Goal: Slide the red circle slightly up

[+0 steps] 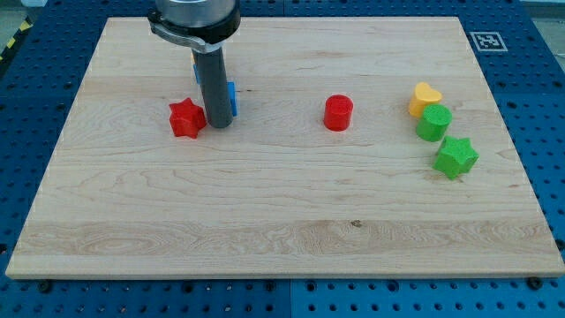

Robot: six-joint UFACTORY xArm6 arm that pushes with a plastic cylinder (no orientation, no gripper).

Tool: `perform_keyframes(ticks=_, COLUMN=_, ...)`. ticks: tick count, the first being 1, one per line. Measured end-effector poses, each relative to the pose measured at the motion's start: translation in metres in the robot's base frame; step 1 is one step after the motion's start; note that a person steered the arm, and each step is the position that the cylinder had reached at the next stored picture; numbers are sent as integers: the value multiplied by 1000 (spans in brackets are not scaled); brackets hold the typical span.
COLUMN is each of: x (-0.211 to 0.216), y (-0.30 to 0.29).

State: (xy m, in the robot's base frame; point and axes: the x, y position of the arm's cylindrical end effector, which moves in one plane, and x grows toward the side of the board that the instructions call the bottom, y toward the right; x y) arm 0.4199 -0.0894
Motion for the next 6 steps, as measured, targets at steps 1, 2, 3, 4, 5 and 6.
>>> perform_keyframes(ticks=1, x=31, y=43)
perform_keyframes(ticks=2, x=50, y=117)
perform_keyframes(ticks=3, x=45, y=159)
perform_keyframes(ticks=4, x=24, y=165)
perform_keyframes(ticks=5, x=2, y=165)
perform_keyframes(ticks=6, x=-23, y=166)
